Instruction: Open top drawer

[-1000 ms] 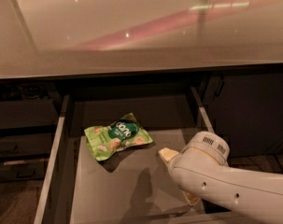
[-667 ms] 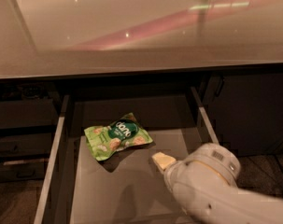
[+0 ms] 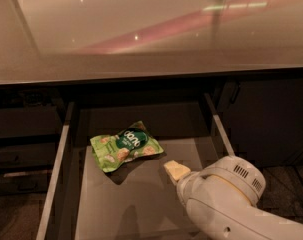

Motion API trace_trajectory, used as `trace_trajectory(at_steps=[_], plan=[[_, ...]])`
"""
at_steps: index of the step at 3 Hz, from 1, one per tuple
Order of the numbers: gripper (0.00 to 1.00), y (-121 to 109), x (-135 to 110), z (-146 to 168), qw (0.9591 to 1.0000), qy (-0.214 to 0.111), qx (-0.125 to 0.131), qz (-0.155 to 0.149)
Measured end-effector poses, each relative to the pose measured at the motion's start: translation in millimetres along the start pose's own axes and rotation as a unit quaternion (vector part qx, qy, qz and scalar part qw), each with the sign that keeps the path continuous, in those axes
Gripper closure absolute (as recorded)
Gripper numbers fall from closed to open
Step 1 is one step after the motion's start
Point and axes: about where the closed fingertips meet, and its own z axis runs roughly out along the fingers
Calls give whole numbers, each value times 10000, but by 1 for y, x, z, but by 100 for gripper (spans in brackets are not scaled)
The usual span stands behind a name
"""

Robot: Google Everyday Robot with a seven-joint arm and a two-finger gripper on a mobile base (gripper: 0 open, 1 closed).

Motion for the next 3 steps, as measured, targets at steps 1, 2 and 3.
trace_trajectory(at_steps=[1,2,3], plan=[[0,-3,1,0,9999,-107,25,25],[0,-30,1,-38,9983,-268,515,46],[0,-30,1,-38,9983,-268,515,46]])
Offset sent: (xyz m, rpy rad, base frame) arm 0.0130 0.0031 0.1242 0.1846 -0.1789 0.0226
